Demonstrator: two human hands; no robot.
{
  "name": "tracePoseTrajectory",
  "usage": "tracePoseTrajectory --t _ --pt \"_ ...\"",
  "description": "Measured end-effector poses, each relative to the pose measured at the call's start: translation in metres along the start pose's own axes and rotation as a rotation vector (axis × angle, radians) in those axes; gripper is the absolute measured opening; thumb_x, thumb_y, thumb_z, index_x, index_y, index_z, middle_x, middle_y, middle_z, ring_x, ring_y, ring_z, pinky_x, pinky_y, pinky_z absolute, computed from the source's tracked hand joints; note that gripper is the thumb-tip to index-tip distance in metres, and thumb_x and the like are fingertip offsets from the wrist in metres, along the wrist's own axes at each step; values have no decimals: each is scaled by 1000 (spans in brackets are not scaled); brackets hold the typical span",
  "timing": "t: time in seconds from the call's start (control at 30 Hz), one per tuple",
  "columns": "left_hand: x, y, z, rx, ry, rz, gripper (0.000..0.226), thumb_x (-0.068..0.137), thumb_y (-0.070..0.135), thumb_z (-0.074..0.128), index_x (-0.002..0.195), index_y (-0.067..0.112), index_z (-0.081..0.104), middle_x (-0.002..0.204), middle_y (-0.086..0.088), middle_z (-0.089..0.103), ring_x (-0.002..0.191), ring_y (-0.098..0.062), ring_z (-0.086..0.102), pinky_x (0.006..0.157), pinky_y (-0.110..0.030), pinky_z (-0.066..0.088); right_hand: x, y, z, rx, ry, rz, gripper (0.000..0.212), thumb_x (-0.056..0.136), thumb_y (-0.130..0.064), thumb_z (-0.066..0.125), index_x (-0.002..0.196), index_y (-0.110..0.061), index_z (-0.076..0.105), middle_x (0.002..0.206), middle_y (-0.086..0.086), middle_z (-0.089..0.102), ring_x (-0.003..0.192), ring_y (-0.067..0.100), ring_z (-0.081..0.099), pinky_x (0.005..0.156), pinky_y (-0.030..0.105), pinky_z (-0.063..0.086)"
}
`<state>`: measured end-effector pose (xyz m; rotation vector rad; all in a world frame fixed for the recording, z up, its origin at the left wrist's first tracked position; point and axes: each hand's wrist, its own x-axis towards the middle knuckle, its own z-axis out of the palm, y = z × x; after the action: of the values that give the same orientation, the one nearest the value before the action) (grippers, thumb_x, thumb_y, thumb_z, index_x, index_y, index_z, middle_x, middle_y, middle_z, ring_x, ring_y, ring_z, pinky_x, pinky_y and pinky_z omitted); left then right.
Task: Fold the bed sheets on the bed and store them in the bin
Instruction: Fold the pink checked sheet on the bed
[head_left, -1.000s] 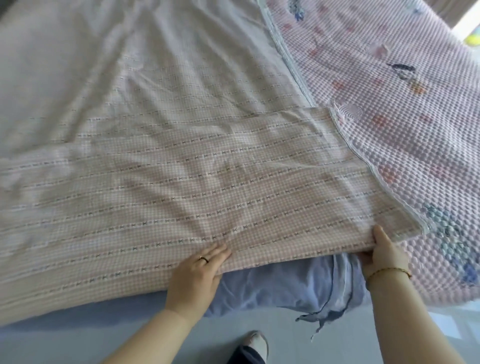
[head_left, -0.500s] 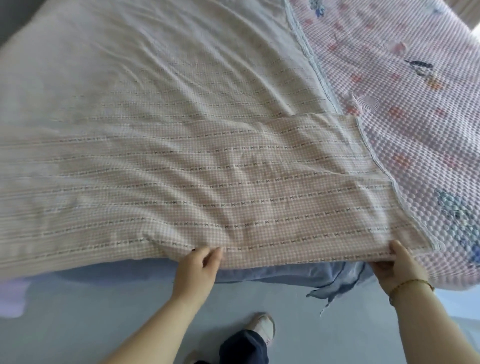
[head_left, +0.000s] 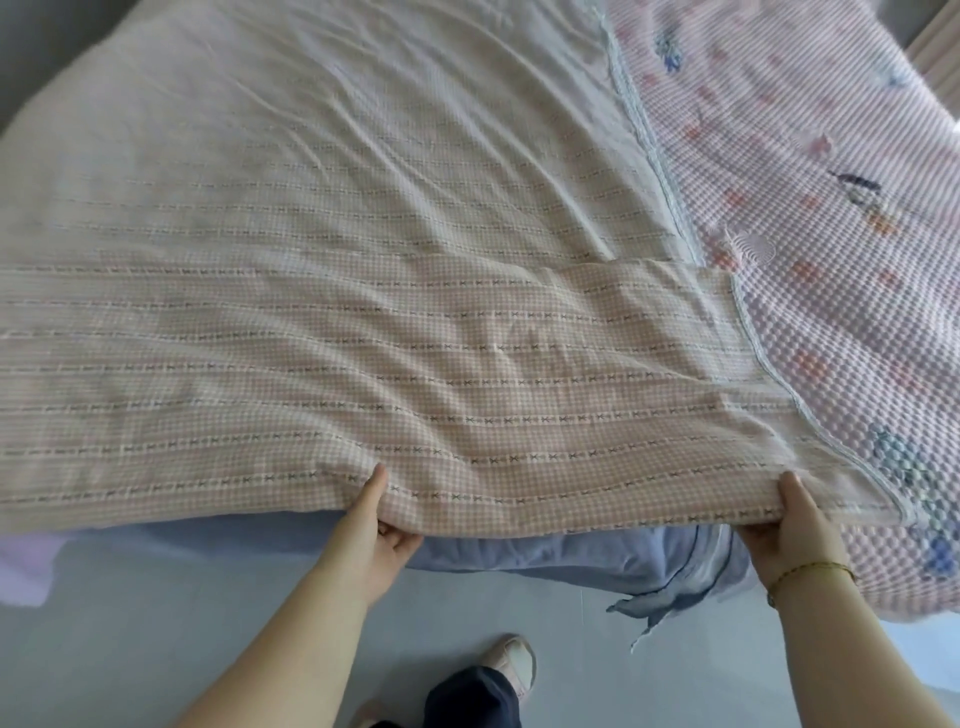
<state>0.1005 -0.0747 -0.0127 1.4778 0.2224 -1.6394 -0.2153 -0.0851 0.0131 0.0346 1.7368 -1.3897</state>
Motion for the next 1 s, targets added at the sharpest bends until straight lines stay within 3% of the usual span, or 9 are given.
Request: tracePoseTrajectory --t 0.1,0.17,0.23,0.3,0.43,0.73,0.8,0.87,1.0 --pt "-11 9 3 -153 55 70 8 92 18 53 85 14 55 73 3 62 72 -9 55 59 -19 48 -12 -13 2 11 22 -25 16 95 -25 50 99 -10 51 95 3 57 75 12 55 46 23 54" --pt "-25 24 8 -204 30 145 14 92 16 53 78 17 54 55 8 64 65 -5 57 52 -14 50 -22 -24 5 32 21 -45 16 94 -24 51 97 -9 51 87 0 56 73 12 56 40 22 52" --pt "-43 45 15 -207 -25 217 13 93 17 51 80 19 54 58 9 65 69 -4 58 67 -18 49 -35 -36 12 49 13 -57 16 94 -24 50 82 -14 49 85 0 55 74 13 56 42 25 54" --pt "-60 68 28 -166 -71 284 12 94 18 48 85 21 53 77 7 64 79 -7 56 85 -26 41 -47 -52 22 79 3 -86 17 94 -23 51 79 -17 47 85 1 55 73 14 56 42 25 53" --pt "-81 102 45 -80 -110 408 14 96 17 43 90 26 52 91 7 58 85 -7 54 96 -29 36 -61 -86 41 130 -40 -174 13 93 -20 52 81 -16 48 85 1 56 64 12 62 39 22 52" --pt "-67 186 127 -87 -105 643 13 95 18 45 96 28 55 88 14 66 90 -1 56 97 -23 36 -43 -178 125 168 -111 -354 18 93 -15 51 75 -15 47 79 -1 51 70 10 54 48 17 54" --pt "-58 209 161 -94 -82 685 13 96 19 45 91 27 55 74 17 69 86 1 56 88 -18 40 -28 -203 156 161 -121 -362 20 93 -16 52 74 -16 46 78 -2 50 69 9 53 47 16 53" --pt "-54 230 190 -92 -46 707 14 96 20 46 85 26 53 78 15 64 81 2 54 74 -14 42 -16 -223 183 165 -136 -363 21 93 -18 52 73 -16 45 78 -2 50 69 8 53 48 16 53" --pt "-24 273 244 -30 68 738 11 92 25 54 83 19 53 82 10 54 75 -1 52 73 -12 41 27 -255 239 119 -173 -329 21 93 -20 53 74 -14 47 79 -1 53 69 9 57 52 20 56"
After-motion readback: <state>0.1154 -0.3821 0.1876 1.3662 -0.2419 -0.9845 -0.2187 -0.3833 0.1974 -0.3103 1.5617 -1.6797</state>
